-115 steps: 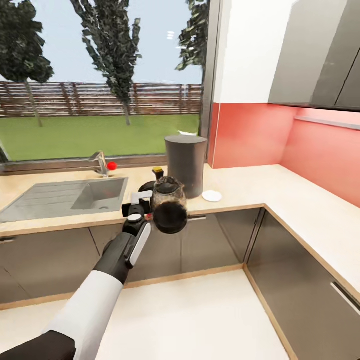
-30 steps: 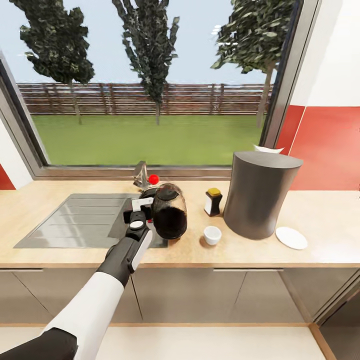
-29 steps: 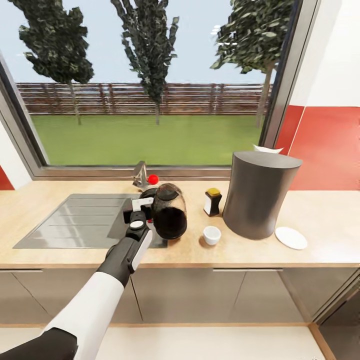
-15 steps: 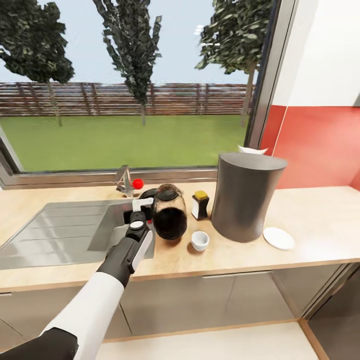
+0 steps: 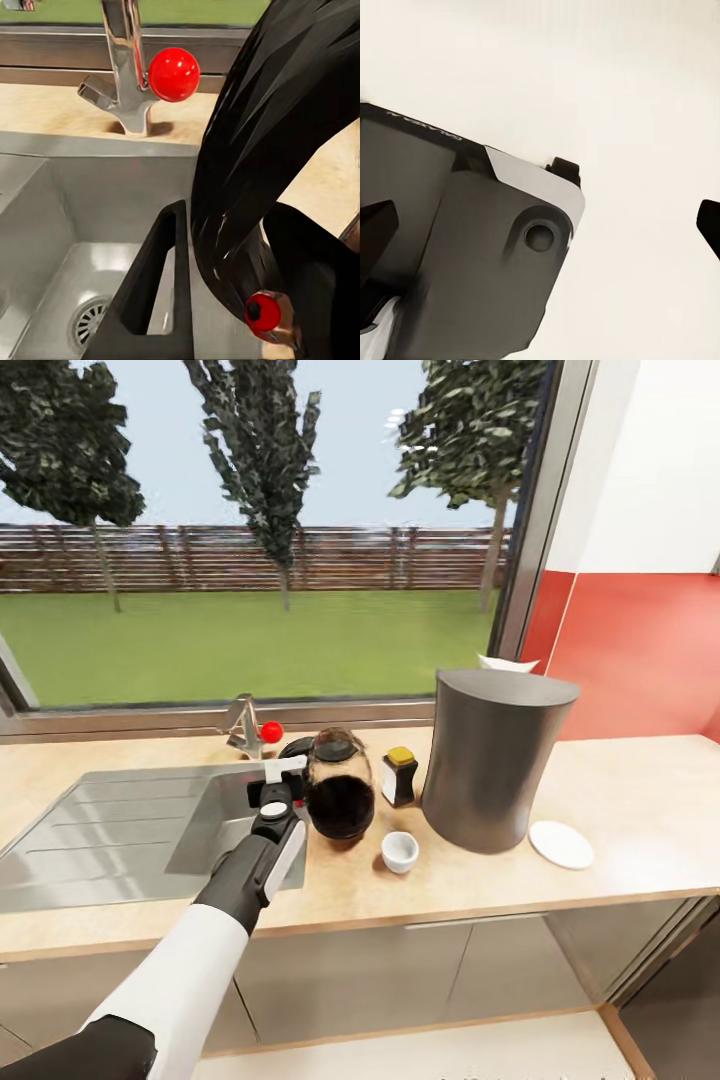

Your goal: Set up a coffee station on the kitchen countertop: keep the coffee maker on the countertop, move the bottle of coffee from the kitchen shelf to the counter next to the coffee maker, place a paper coffee filter on top of the coffee maker, put the saucer next to the coffee maker with the coffee cup on the saucer, and place the electric kettle next to the coffee maker.

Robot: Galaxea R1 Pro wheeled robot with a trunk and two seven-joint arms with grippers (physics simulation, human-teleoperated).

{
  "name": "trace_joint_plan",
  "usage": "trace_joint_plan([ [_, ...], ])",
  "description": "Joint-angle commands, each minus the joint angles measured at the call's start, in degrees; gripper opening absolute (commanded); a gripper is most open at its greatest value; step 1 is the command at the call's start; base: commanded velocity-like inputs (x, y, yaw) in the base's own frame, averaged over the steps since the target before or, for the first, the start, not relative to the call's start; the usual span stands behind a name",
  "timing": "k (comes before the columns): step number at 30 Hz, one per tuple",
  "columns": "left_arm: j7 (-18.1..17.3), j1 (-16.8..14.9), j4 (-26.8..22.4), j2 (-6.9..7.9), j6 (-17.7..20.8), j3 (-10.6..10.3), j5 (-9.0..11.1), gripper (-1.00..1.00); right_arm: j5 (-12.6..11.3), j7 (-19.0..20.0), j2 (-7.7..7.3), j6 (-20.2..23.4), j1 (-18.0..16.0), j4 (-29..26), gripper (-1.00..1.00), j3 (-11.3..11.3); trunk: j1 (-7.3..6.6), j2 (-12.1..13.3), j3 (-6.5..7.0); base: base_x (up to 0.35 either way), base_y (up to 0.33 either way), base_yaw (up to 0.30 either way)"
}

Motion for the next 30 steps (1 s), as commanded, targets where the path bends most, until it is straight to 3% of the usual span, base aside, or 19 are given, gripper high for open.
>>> trace_joint_plan([
  [1,0.5,-0.1,-0.1,0.05,0.2,-0.2,0.3,-1.0,0.4,0.3,0.02,0.3,0.0,-0.1,1.0,-0.4,0.03,-0.1,-0.11,0.0,0.0,-0.214],
  [7,0.5,-0.1,-0.1,0.06,0.2,-0.1,0.3,-1.0,0.4,0.3,0.02,0.3,0.0,-0.1,1.0,-0.4,0.03,-0.1,-0.11,0.0,0.0,-0.139],
  [25,0.5,-0.1,1.6,0.15,-0.4,-0.1,0.3,-1.0,0.4,0.3,0.1,0.3,0.0,-0.1,1.0,-0.4,0.03,-0.1,-0.11,0.057,0.0,-0.003],
  [30,0.5,-0.1,2.3,0.15,-1.1,0.0,0.4,-1.0,0.4,0.3,0.11,0.4,0.0,-0.1,1.0,-0.4,0.03,-0.1,-0.11,0.224,0.0,0.0],
])
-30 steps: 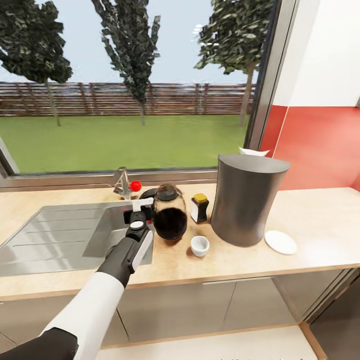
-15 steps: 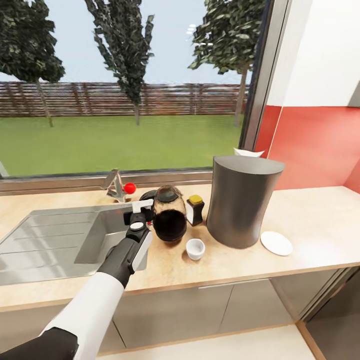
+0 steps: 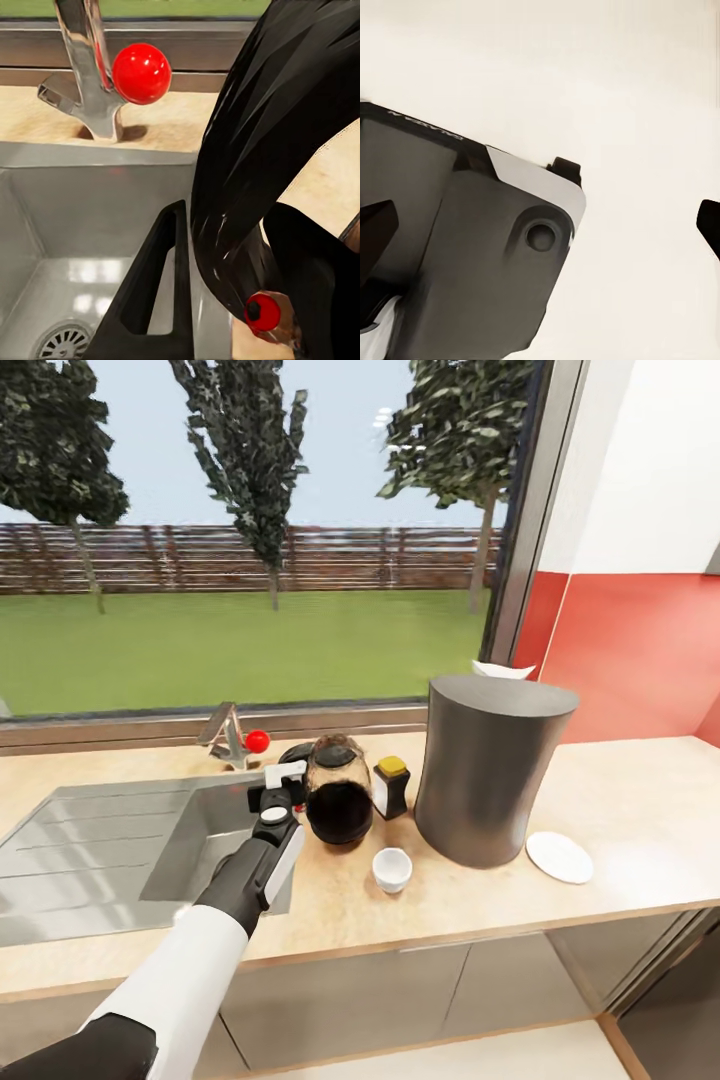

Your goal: Set up a coffee station on the kitchen countertop: keep the coffee maker on the countertop, move the bottle of coffee from the kitchen shelf to the counter next to the coffee maker, place a paper coffee filter on top of the coffee maker, put the saucer next to the coffee maker with the coffee cup on the saucer, and place the electric kettle next to the coffee maker.

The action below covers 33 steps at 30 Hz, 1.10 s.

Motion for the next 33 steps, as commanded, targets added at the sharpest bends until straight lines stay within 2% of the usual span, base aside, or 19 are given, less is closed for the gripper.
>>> trace_joint_plan([
  [1,0.5,-0.1,0.0,0.04,0.1,-0.3,0.3,-1.0,0.5,0.3,0.03,0.3,0.0,-0.2,1.0,-0.5,0.05,-0.1,-0.11,0.067,0.0,0.0],
  [23,0.5,-0.1,0.0,0.22,0.1,-0.2,0.1,-1.0,0.5,0.3,0.03,0.3,0.0,-0.2,1.0,-0.5,0.05,-0.1,-0.11,0.009,0.0,0.0],
  [33,0.5,-0.1,0.0,0.22,0.1,-0.1,0.1,-1.0,0.5,0.3,0.03,0.3,0.0,-0.2,1.0,-0.5,0.05,-0.1,-0.11,0.182,0.084,0.0],
])
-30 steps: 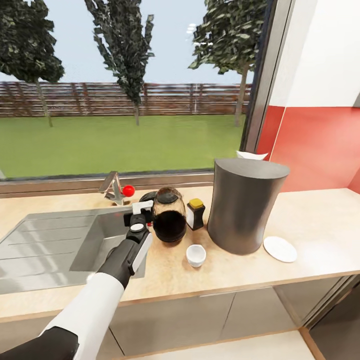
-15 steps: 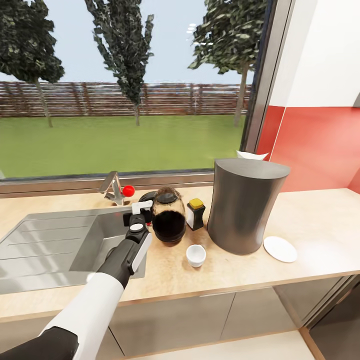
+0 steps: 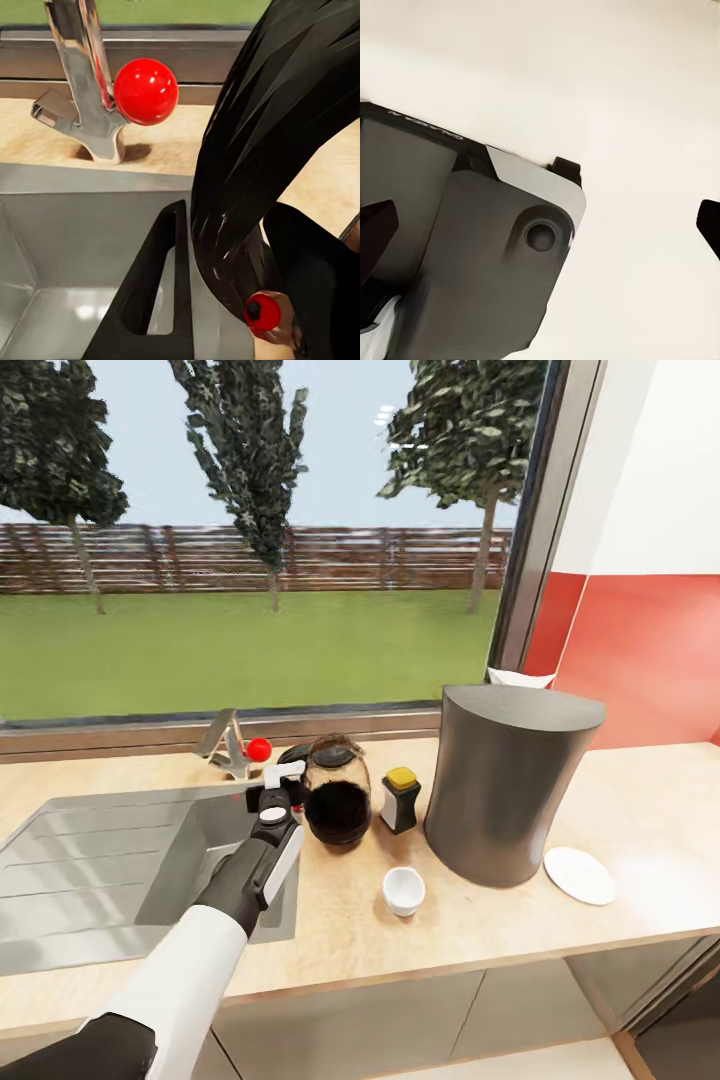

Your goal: Set up a coffee station on the kitchen countertop: keep the coffee maker on the countertop, move the bottle of coffee from the kitchen shelf to the counter next to the coffee maker, place a paper coffee filter on top of the coffee maker, put the saucer next to the coffee maker with the coffee cup on the saucer, and place the electric kettle next to the coffee maker.

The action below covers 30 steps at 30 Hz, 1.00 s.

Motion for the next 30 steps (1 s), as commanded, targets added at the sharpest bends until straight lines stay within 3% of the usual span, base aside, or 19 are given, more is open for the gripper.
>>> trace_joint_plan([
  [1,0.5,-0.1,-0.1,0.05,0.1,-0.2,0.4,-1.0,0.5,0.3,0.03,0.3,0.0,-0.2,1.0,-0.5,0.03,-0.1,-0.11,0.031,0.024,0.0],
  [11,0.8,-0.1,-0.4,0.05,0.1,-0.1,0.3,-1.0,0.5,0.3,0.03,0.3,0.0,-0.2,1.0,-0.5,0.03,-0.1,-0.11,0.013,0.003,0.0],
  [23,1.1,-0.1,-0.2,0.05,0.2,-0.2,-0.1,-1.0,0.5,0.3,0.01,0.3,0.0,-0.2,1.0,-0.5,0.03,-0.1,-0.11,0.26,0.031,0.0],
  [30,1.1,-0.1,-0.1,0.05,0.2,-0.2,-0.2,-1.0,0.5,0.3,-0.08,0.4,0.0,-0.4,1.0,-0.5,0.03,-0.1,-0.11,0.037,0.0,-0.039],
])
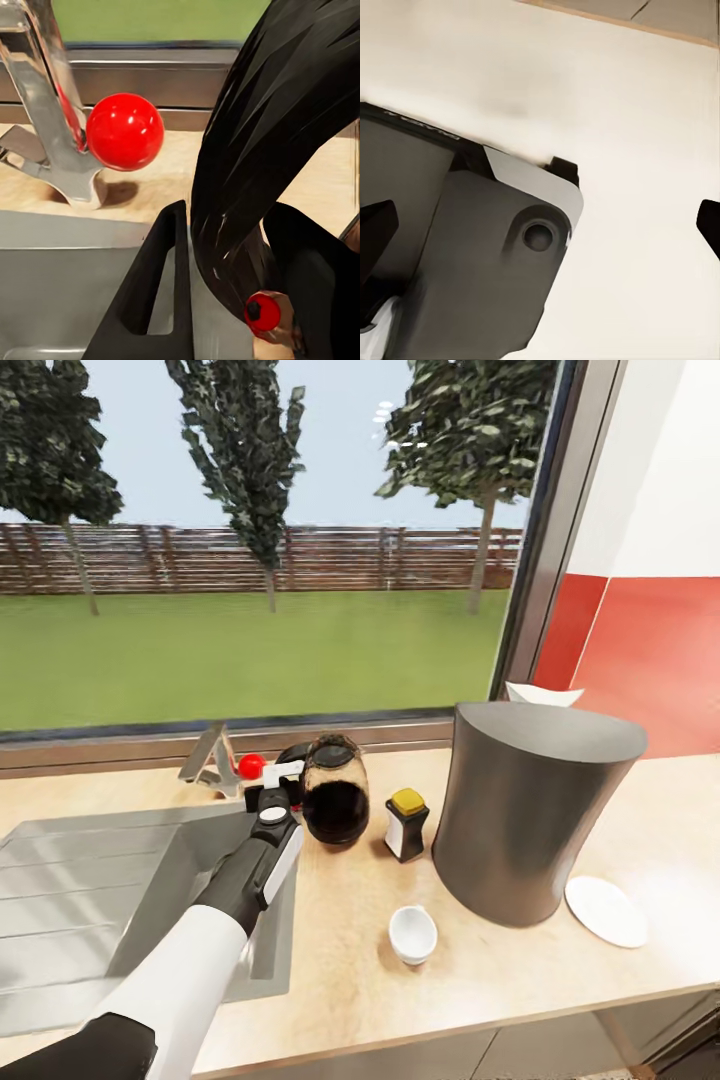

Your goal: Set up a coffee station on the kitchen countertop: keep the coffee maker on the countertop, move the bottle of coffee from the kitchen shelf to the counter next to the coffee maker, place a paper coffee filter on top of the coffee maker, put the saucer next to the coffee maker with the coffee cup on the saucer, and place the electric kettle next to the coffee maker.

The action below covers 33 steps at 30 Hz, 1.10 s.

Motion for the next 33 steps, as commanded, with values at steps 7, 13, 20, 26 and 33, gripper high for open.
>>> trace_joint_plan([
  [7,0.5,-0.5,-0.2,0.12,1.0,-0.3,0.2,-1.0,0.5,0.3,-2.22,0.3,0.0,0.0,1.0,-0.4,0.03,-0.1,-0.11,0.003,0.0,-0.232],
  [13,0.5,-3.2,0.5,3.07,1.9,-0.2,0.6,-1.0,0.4,0.2,-4.44,0.7,2.5,0.0,1.0,-0.4,0.03,-0.1,-0.11,0.0,0.0,-0.264],
  [20,-0.2,-8.9,6.2,4.91,3.7,2.5,0.9,-1.0,0.3,-7.6,-5.3,0.8,7.1,0.2,1.0,-0.4,0.03,-0.1,-0.11,0.0,0.0,-0.157],
  [26,-0.2,-10.1,6.8,6.01,3.8,2.8,0.8,-1.0,0.3,-8.0,-4.99,0.8,8.4,0.2,1.0,-0.3,0.03,-0.1,-0.11,0.0,0.0,-0.009],
  [33,-0.2,-9.1,6.8,7.0,2.8,3.5,0.4,-1.0,0.1,-8.3,-5.02,0.7,8.4,0.1,1.0,-0.5,0.03,-0.1,-0.11,0.003,0.0,0.0],
])
